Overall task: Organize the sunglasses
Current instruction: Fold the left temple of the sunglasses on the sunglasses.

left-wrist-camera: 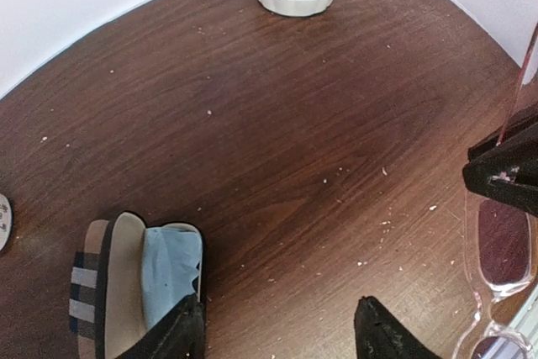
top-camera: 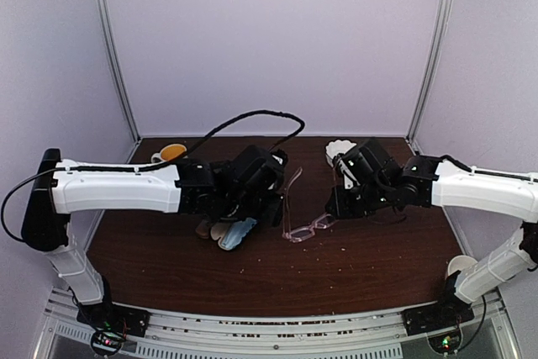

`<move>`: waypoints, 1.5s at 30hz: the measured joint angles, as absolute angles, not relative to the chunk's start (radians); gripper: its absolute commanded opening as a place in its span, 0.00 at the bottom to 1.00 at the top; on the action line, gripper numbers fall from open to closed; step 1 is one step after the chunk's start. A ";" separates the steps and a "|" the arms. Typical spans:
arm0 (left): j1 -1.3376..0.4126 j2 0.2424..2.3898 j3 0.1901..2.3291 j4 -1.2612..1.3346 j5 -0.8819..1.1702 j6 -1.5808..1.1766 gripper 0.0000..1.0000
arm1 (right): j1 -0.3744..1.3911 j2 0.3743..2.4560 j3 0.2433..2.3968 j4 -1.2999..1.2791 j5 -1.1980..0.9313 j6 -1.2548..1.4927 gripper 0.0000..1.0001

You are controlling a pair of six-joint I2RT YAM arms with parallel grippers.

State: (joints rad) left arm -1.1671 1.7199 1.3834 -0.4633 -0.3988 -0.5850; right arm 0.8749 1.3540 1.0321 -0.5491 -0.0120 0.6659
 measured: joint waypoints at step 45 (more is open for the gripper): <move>-1.167 1.273 1.011 -0.072 0.060 -0.406 0.53 | 0.876 1.176 0.987 -0.420 0.065 0.530 0.08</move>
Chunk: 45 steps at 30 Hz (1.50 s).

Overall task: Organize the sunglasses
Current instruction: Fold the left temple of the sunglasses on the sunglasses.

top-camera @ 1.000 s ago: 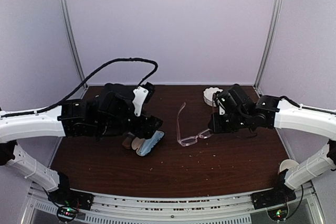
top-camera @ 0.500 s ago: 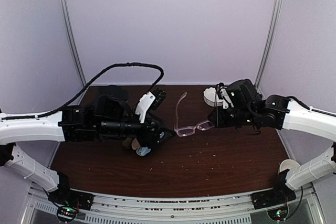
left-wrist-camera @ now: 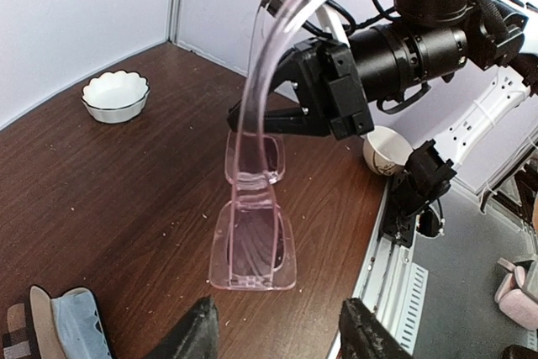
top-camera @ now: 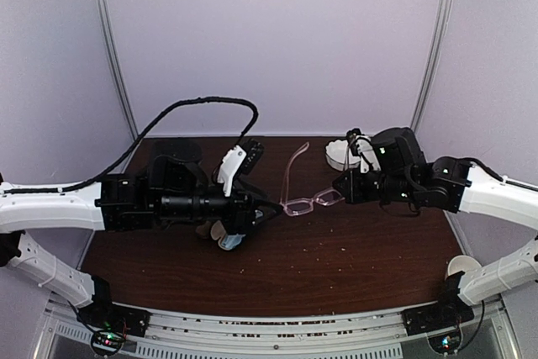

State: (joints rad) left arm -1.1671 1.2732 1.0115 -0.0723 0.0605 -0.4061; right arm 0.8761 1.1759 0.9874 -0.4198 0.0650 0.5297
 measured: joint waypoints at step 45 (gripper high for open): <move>-1.136 1.507 1.092 0.032 0.475 -0.540 0.65 | 1.022 0.972 0.844 -0.234 0.006 0.186 0.00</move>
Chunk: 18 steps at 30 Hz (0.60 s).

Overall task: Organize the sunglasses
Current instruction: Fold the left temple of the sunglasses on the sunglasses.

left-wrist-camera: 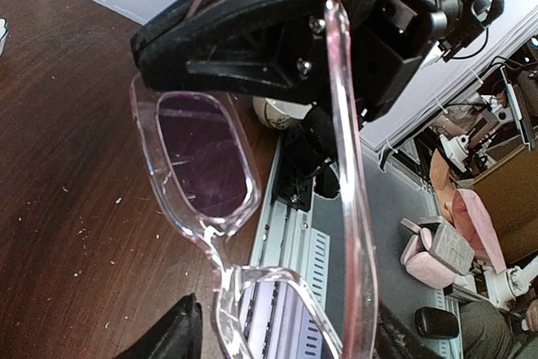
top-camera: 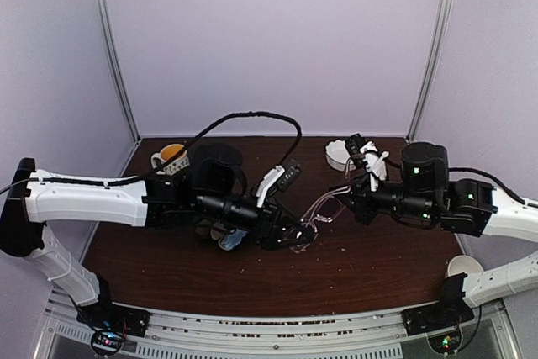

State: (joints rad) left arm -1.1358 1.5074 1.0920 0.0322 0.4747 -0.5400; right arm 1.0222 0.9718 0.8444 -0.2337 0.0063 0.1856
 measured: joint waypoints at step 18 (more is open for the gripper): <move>-1.113 1.242 1.036 -0.040 0.164 -0.379 0.98 | 1.047 1.069 0.981 -0.379 0.271 0.426 0.00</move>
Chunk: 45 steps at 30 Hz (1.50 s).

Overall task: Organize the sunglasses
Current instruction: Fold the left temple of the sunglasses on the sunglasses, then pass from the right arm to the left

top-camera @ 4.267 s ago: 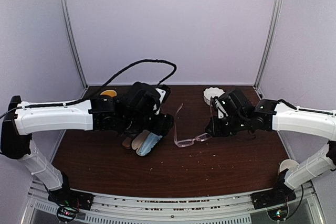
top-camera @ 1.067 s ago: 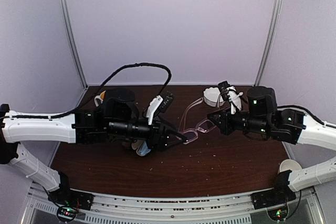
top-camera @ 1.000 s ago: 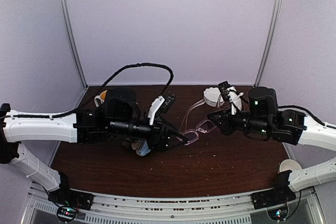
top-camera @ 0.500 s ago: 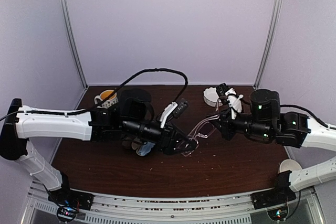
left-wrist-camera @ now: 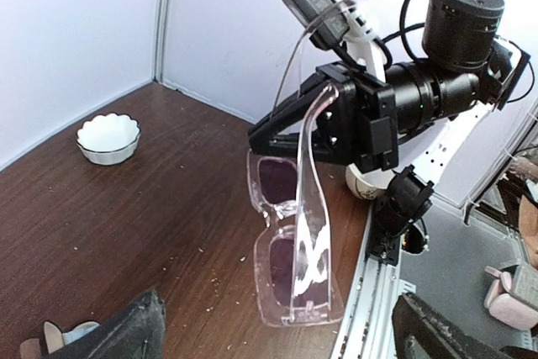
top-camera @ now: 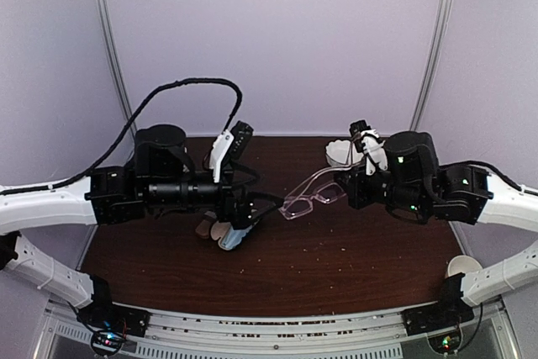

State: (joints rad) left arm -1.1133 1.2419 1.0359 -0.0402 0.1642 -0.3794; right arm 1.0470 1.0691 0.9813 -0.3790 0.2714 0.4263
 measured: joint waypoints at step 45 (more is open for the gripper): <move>-1.118 1.349 0.825 0.429 0.143 -0.278 0.31 | 1.048 1.198 1.077 -0.438 0.210 0.742 0.23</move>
